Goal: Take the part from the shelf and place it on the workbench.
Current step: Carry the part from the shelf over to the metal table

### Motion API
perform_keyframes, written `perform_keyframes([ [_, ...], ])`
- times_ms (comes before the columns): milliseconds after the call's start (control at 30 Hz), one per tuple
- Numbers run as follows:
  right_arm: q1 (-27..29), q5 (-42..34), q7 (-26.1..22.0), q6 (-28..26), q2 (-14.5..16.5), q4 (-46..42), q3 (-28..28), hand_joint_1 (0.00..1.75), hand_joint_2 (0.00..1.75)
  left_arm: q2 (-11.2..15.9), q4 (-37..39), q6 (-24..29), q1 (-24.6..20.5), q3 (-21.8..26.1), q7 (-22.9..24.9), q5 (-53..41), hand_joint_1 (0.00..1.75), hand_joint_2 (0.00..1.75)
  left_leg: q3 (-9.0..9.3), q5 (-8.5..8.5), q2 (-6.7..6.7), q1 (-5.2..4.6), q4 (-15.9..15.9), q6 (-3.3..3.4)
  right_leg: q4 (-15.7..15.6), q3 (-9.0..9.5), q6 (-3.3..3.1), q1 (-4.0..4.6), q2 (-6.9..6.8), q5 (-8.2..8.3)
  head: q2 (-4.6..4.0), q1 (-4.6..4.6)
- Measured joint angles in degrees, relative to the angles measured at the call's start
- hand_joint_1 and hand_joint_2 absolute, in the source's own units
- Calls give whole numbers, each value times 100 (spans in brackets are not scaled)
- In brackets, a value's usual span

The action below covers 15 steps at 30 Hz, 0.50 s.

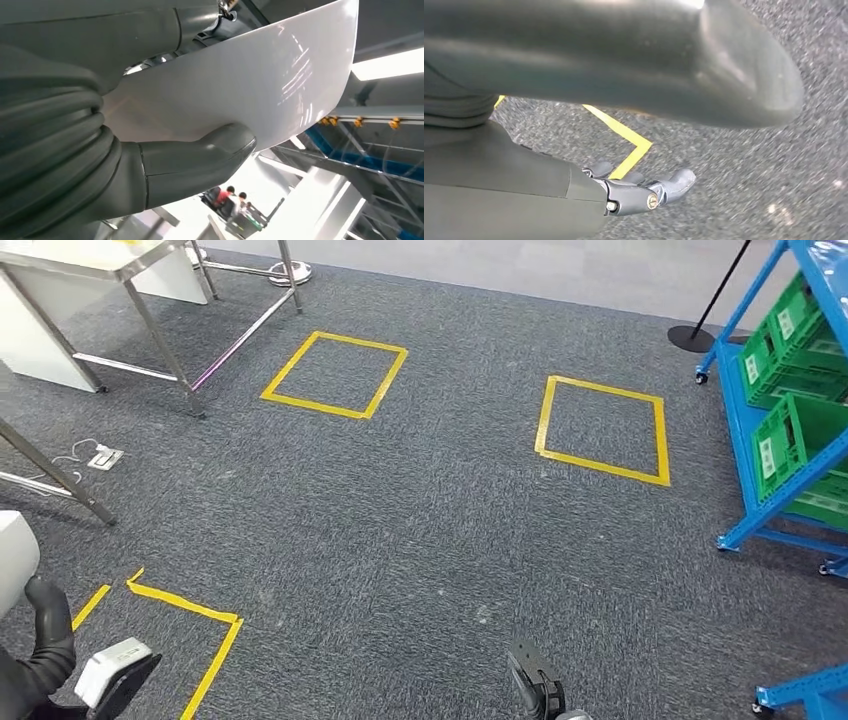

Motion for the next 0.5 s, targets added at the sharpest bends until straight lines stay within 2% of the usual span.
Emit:
perform_keyframes([
  [33,-20,4,-11,0,1,0,5,0,0,-7,-8,0,7,7,-8,-29,175,175,-1,10,-87,11,-11,36,-7,14,33,-3,-52,-15,0,2],
  [67,-38,12,-22,1,2,0,14,0,0,-15,-22,1,14,17,-13,-57,175,175,5,21,-163,24,-30,69,17,22,68,-12,-2,-47,0,3],
  [100,-51,21,-32,3,4,0,26,0,0,-32,-40,3,13,30,-17,-81,175,175,14,36,-240,44,-50,103,120,-14,101,-27,134,-121,0,8],
  [167,-55,39,-41,8,7,0,48,0,0,-82,-66,3,12,47,-26,-122,175,175,24,51,-394,75,-71,151,672,-269,147,-49,518,-405,0,33],
  [200,-47,44,-41,10,8,0,54,0,0,-103,-69,3,22,51,-30,-150,175,175,21,52,-480,79,-70,165,1056,-469,158,-51,630,-562,0,44],
  [233,-37,46,-38,11,8,0,57,0,0,-116,-69,2,43,56,-34,-183,175,175,19,51,-572,79,-68,172,1377,-650,165,-51,676,-658,0,52],
  [267,-27,46,-37,11,8,0,61,0,0,-122,-70,2,65,61,-36,-218,175,175,19,50,-667,80,-63,173,1533,-759,168,-52,691,-648,0,55],
  [300,-21,46,-36,11,7,0,68,0,0,-126,-74,2,84,67,-30,-249,175,175,20,50,-767,83,-53,168,1467,-765,165,-56,706,-520,0,56],
  [333,-19,46,-36,11,8,0,76,0,0,-131,-83,2,98,73,-18,-281,175,175,21,49,-860,89,-40,156,1195,-668,159,-64,740,-312,0,58],
  [367,-19,47,-36,11,7,0,84,0,0,-136,-100,2,109,78,-1,-315,175,175,16,45,-948,96,-22,137,807,-515,152,-80,842,-103,0,60],
  [400,-18,48,-37,11,7,0,90,0,0,-141,-126,2,115,85,20,-349,175,175,2,38,-1030,95,4,104,445,-363,146,-94,979,35,0,59],
  [467,-16,59,-33,11,10,0,97,0,0,-150,-182,2,130,101,64,-385,175,175,-35,43,-1174,94,18,22,80,-209,123,-103,1165,101,0,60],
  [500,-17,76,-31,11,13,0,107,0,0,-149,-210,2,146,110,92,-368,175,175,-50,59,-1244,95,4,-24,60,-196,99,-92,1154,85,0,60],
])
